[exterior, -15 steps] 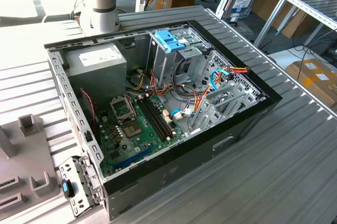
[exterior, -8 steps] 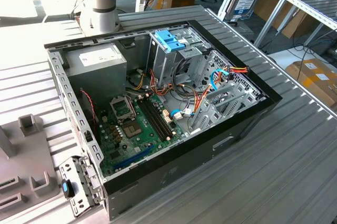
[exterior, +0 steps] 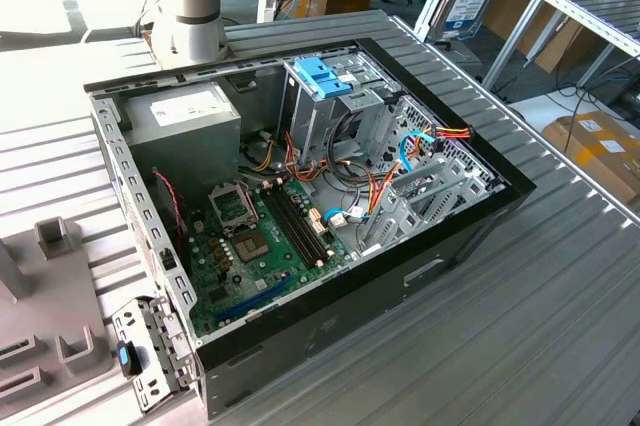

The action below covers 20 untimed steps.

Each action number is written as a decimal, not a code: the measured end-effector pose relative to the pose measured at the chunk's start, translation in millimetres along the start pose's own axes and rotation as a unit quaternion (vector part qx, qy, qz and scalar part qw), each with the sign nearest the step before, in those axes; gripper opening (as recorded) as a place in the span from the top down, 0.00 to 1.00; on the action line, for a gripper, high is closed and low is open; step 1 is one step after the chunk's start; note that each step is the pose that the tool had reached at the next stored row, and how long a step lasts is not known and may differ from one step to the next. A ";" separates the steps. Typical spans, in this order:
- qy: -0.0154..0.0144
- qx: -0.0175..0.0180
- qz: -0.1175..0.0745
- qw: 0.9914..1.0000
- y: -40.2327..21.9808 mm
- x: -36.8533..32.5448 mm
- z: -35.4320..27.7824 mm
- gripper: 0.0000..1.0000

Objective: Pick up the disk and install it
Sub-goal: 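Pick up the disk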

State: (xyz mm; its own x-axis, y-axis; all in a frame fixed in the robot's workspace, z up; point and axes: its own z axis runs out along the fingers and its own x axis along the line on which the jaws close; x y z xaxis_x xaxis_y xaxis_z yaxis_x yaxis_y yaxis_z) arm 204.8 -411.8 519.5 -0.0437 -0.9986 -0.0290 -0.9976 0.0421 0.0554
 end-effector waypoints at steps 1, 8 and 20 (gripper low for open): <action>0.000 0.000 0.000 1.000 0.7 0.6 0.0 0.63; 0.000 0.000 0.000 1.000 3.7 5.7 0.0 0.63; 0.000 0.000 0.000 1.000 6.1 14.8 0.0 0.63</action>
State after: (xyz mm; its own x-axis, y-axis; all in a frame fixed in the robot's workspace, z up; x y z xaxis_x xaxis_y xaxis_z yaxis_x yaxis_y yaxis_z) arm 198.0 -426.3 519.4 -0.0438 -0.9986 -0.0289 -0.9976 0.0422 0.0554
